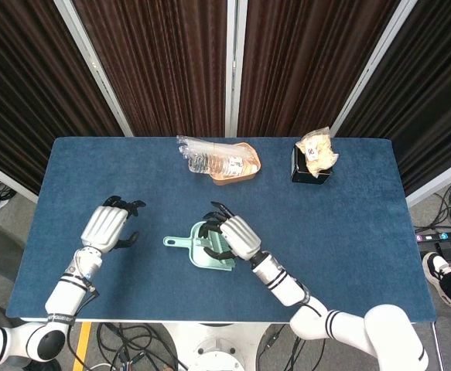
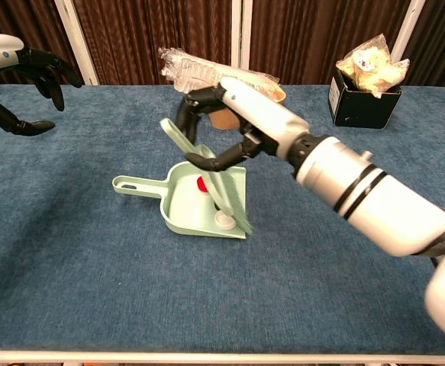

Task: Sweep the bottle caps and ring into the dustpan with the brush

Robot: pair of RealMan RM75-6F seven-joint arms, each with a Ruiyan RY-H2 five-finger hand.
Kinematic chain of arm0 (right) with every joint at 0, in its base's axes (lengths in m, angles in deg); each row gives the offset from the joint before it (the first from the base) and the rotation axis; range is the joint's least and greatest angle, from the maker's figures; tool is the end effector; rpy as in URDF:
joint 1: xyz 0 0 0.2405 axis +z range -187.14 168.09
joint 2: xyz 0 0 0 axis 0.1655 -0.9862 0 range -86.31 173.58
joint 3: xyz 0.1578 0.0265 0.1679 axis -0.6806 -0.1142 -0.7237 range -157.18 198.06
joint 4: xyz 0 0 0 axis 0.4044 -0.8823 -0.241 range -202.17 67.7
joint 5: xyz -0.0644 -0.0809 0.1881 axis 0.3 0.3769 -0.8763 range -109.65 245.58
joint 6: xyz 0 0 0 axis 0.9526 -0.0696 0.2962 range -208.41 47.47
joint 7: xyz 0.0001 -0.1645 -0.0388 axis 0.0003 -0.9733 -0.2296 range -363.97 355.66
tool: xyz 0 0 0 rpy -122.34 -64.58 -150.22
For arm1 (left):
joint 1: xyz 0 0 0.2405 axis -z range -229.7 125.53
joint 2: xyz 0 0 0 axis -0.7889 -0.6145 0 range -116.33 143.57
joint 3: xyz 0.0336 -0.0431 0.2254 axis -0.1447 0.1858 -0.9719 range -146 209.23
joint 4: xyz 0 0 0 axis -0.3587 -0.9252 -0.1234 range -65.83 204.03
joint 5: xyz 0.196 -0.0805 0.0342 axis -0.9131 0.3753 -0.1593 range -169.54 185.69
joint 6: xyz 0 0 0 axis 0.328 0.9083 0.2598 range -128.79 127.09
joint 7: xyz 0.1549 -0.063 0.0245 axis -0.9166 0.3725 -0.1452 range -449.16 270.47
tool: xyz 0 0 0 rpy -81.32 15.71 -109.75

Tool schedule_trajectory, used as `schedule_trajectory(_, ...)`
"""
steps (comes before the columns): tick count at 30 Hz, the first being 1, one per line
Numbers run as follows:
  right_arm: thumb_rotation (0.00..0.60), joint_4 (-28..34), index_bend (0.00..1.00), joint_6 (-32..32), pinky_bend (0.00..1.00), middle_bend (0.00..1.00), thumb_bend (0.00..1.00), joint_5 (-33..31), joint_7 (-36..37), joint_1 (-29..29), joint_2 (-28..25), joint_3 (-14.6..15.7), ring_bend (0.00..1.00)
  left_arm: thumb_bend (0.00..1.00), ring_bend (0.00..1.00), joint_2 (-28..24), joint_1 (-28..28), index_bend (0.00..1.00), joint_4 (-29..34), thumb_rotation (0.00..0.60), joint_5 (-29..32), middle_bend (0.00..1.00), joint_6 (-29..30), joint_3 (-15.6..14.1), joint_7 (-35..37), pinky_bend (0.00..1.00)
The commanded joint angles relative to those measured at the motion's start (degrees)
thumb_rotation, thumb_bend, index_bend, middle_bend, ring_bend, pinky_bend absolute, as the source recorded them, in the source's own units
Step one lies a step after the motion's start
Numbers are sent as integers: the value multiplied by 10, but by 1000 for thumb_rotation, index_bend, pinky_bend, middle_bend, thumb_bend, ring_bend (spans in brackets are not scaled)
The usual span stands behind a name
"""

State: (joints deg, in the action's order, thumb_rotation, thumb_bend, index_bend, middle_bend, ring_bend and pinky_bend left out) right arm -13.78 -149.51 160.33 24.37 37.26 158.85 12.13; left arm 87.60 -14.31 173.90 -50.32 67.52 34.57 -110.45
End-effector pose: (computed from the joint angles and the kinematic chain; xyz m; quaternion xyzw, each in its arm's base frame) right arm -0.0462 -0.3245 -0.1066 0.6605 -0.4248 0.5956 0.1691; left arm -0.1534 0.3068 0.0364 -0.6951 -0.4196 -0.3612 0.4586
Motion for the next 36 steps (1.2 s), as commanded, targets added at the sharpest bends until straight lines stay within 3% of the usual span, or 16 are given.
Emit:
schedule_trajectory(1,600,-19,682,-17,52,628,551,3,9,11,23,-12,236,332,274,-1,-2,217,3,600,-2,354,-2,3,-4,165)
schedule_trajectory(6,600,-26,681,-35,51,629,554,13,11,15,26,-11,238,331,274,-3,-5,217,9,600,-2,354,-2,10,-11,164)
schedule_trajectory(9,600,-2,682,-42,50,628,554,17,4,2,-16,1,237,330,274,-6,-10,217,10,600,-6,354,-1,12,-10,165)
schedule_trajectory(12,600,47,682,-27,49,628,553,18,-28,-15,-90,22,235,329,274,-11,-13,217,6,600,-8,354,-4,15,-6,165)
schedule_trajectory(18,600,173,664,75,48,612,542,1,-148,-27,-262,72,227,328,274,-16,-29,217,1,600,-19,354,-1,13,6,165)
schedule_trajectory(21,600,214,575,122,27,551,470,-30,-224,-33,-306,81,174,324,274,-17,-40,217,-2,600,-21,354,1,8,14,165)
schedule_trajectory(26,600,240,408,170,8,417,355,-82,-304,-40,-320,83,90,312,274,-19,-54,217,-6,600,-28,354,4,5,24,165)
schedule_trajectory(29,600,251,219,183,2,292,262,-107,-350,-45,-321,84,20,290,274,-18,-65,217,-11,600,-40,354,16,4,28,165)
schedule_trajectory(32,600,267,74,170,0,185,206,-121,-372,-57,-330,80,0,279,274,-19,-77,217,-22,600,-53,354,30,6,39,164)
schedule_trajectory(36,600,279,71,92,0,190,220,-106,-347,-97,-359,75,0,270,274,-17,-98,225,-55,600,-87,354,54,4,76,164)
